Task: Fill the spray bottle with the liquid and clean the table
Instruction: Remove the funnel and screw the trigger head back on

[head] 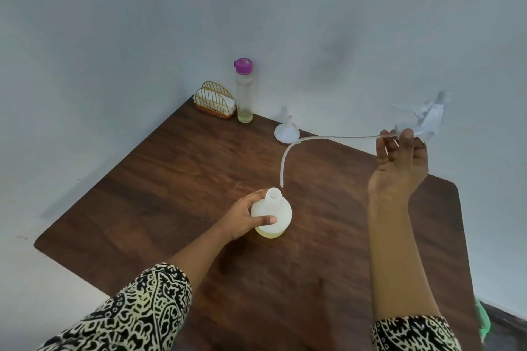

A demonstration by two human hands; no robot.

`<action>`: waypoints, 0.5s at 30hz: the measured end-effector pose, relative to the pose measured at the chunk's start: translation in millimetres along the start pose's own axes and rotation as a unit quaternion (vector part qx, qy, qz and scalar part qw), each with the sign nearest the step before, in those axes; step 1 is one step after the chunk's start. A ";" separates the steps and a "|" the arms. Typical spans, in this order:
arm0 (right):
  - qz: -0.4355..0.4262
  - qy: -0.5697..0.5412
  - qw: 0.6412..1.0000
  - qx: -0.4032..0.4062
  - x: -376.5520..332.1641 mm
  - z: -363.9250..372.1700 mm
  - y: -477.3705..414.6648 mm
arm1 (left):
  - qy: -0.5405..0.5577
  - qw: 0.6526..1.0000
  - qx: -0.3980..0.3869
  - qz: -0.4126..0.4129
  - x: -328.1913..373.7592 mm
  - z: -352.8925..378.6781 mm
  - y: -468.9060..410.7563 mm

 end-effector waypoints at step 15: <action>0.024 -0.040 0.999 -0.016 43.1 -16.6 2.3 | 0.002 1.000 0.002 -0.010 -4.5 1.8 -2.6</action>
Point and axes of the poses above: each hand's wrist, its own y-axis away from the middle knuckle, its own z-axis out of the palm, x = y × z, the point moved 5 cm from there along -y, towards the middle knuckle, and after that the axes turned 6 degrees about x, right-handed, at the moved point
